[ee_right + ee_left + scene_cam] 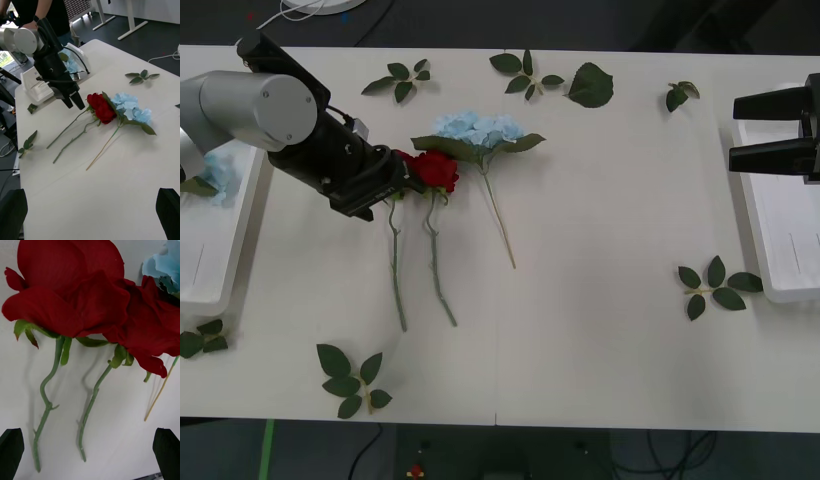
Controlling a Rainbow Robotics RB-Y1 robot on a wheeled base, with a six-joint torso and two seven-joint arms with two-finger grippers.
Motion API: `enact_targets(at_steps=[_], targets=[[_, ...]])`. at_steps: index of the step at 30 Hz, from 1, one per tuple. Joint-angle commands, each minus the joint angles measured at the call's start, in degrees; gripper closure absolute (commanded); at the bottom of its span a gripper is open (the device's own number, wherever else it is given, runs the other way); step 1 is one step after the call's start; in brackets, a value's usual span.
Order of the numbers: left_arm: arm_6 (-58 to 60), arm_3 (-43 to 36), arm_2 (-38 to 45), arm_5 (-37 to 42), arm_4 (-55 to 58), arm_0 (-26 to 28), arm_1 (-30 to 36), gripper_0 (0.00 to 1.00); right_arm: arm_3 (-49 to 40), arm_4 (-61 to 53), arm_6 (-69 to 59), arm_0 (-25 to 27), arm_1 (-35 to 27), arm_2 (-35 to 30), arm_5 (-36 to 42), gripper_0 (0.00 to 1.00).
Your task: Place the red flowers into the right box and the blue flowers into the left box. If a person shows an open palm, hand one flower to the person first, then continue sorting.
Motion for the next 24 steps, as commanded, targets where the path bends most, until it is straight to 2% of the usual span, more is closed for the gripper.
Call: enact_targets(at_steps=[1, 9, 24], targets=[[-2.28, -1.23, -6.43, -7.8, 0.39, 0.39, 2.65, 0.0, -2.74, -2.88, -0.43, 2.35, -4.23, -1.01, 0.59, 0.0], [-2.72, -0.18, -13.28, -15.27, -0.41, 0.39, 2.56, 0.0, -3.0, -3.76, -0.43, 2.87, -5.64, -1.1, 2.79, 0.0], [-4.66, 1.76, -16.71, -17.73, -3.13, 0.39, 2.56, 0.0, -2.83, -4.55, -0.43, 2.78, -5.55, -1.18, 3.06, 0.0]])
